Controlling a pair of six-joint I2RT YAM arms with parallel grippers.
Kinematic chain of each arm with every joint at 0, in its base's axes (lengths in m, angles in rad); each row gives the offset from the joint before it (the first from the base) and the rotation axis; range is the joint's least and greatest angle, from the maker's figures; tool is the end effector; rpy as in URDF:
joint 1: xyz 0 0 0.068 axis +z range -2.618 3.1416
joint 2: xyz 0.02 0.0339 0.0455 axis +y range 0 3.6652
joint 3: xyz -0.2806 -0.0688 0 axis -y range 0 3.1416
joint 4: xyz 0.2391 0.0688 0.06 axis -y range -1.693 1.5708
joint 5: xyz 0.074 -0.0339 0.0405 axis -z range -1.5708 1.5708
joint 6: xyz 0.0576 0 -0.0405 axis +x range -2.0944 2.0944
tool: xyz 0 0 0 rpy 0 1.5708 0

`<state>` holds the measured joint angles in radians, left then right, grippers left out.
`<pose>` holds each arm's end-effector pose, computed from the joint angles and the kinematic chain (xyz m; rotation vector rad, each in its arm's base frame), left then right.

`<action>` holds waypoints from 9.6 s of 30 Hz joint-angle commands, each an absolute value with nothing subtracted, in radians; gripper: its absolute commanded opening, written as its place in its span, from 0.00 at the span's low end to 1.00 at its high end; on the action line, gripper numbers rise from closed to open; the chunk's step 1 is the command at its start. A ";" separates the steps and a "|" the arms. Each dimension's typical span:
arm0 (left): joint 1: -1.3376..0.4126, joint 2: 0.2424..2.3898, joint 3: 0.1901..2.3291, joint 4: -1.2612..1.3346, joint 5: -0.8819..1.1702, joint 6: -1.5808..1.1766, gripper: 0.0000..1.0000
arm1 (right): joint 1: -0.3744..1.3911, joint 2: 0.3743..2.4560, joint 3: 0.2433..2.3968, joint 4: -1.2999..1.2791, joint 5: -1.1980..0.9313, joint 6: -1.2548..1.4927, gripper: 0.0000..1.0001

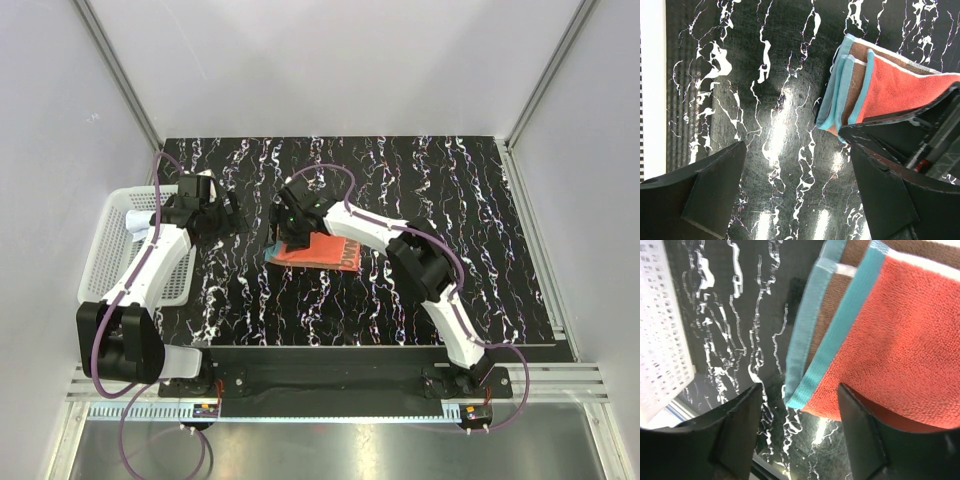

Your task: Roll the towels

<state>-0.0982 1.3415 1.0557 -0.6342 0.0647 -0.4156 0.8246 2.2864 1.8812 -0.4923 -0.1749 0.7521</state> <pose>0.2805 -0.0314 0.2723 -0.3699 2.4851 -0.2940 0.3518 0.3952 0.1840 -0.1784 2.6617 0.8266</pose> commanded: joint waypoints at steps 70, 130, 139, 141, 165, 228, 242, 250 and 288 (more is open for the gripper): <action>-0.383 1.882 1.293 -0.426 0.068 -0.480 0.48 | 0.453 1.741 0.801 0.109 -0.399 0.847 0.01; -0.325 1.812 1.301 -0.494 -0.144 -0.451 0.76 | 0.431 1.789 0.867 -0.078 -0.443 0.821 0.07; -0.420 1.599 1.312 -0.580 -0.255 -0.471 0.61 | 0.428 1.698 0.951 -0.222 -0.402 0.736 0.27; -0.442 1.575 1.284 -0.566 -0.210 -0.488 0.41 | 0.429 1.657 0.978 -0.270 -0.381 0.716 0.34; -0.540 1.640 0.878 -0.311 -0.061 -0.676 0.02 | 0.428 1.740 0.884 -0.183 -0.348 0.727 0.11; -0.997 1.979 1.290 -0.546 -0.517 -0.586 0.30 | 0.416 1.183 0.900 -0.638 -0.014 0.664 0.45; -0.980 1.570 0.850 -0.066 -0.126 -0.587 0.00 | 0.397 1.265 0.807 -0.392 -0.340 0.779 0.54; -0.985 1.413 0.684 0.018 -0.083 -0.626 0.00 | 0.472 1.471 0.784 -0.140 -0.429 0.896 0.71; -0.983 1.166 0.469 0.064 -0.058 -0.712 0.00 | 0.477 1.663 0.887 -0.307 -0.170 0.781 0.26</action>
